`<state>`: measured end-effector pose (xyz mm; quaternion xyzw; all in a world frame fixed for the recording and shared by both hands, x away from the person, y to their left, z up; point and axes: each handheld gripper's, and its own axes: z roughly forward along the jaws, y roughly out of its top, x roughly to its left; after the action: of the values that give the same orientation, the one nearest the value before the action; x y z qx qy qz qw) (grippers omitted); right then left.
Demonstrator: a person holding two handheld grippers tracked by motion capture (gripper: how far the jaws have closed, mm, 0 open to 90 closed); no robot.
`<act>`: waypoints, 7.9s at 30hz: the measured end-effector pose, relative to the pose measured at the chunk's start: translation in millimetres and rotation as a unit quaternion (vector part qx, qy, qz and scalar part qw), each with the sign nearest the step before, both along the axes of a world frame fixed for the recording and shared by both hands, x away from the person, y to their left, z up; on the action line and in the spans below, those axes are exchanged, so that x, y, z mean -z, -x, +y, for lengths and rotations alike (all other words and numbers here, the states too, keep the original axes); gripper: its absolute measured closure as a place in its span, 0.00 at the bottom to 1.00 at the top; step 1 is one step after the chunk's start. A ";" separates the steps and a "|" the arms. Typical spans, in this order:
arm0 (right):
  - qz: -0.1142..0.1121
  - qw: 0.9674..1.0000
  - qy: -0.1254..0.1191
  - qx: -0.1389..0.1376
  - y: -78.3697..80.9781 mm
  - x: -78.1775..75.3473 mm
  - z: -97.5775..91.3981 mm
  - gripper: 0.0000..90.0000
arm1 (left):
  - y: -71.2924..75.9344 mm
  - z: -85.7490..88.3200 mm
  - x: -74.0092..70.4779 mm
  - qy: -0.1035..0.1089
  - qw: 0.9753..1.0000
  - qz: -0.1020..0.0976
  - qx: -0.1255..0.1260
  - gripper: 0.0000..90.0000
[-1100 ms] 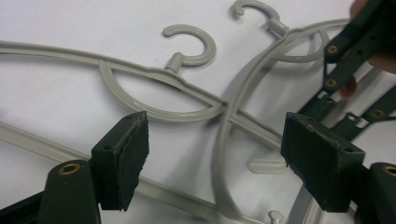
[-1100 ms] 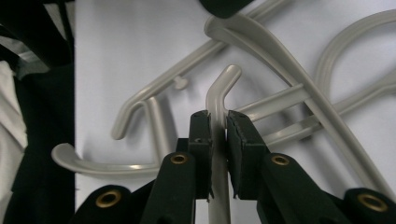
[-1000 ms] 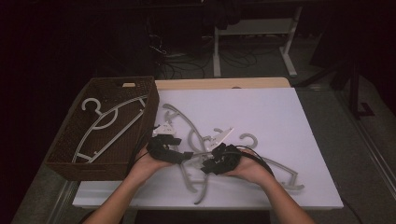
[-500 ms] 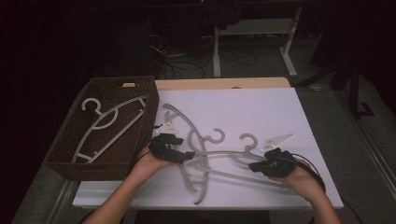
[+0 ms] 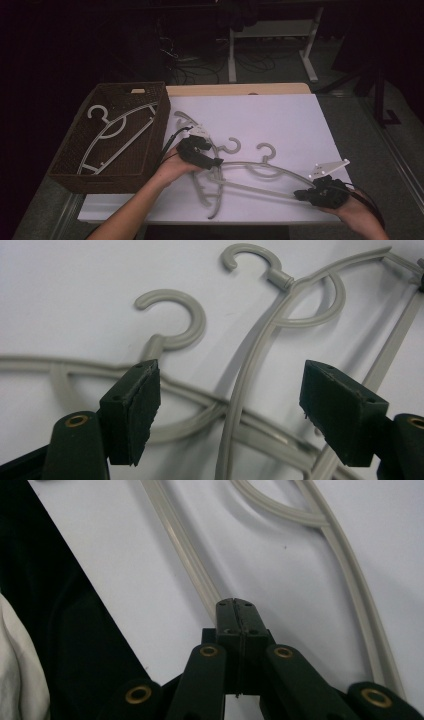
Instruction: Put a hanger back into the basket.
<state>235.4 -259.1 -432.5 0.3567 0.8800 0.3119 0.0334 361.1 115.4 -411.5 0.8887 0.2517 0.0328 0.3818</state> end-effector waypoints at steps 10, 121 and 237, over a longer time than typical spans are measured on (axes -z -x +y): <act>0.021 1.000 0.018 -0.012 -2.9 10.6 4.9 0.99 | -10.7 -43.8 11.9 -0.040 0.997 0.011 0.069 0.35; -0.106 0.991 -0.030 0.073 -103.2 -25.0 51.0 0.00 | -23.8 327.3 -71.7 -0.041 0.937 -0.050 -0.343 0.55; -0.019 0.999 0.007 -0.035 -66.0 15.7 163.4 0.99 | 32.0 47.4 29.0 0.034 0.998 0.011 -0.043 0.18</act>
<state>301.4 -95.7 -448.2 0.3193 0.8933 0.3135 0.0420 329.1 162.8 -440.5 0.8637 0.2948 0.0309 0.4077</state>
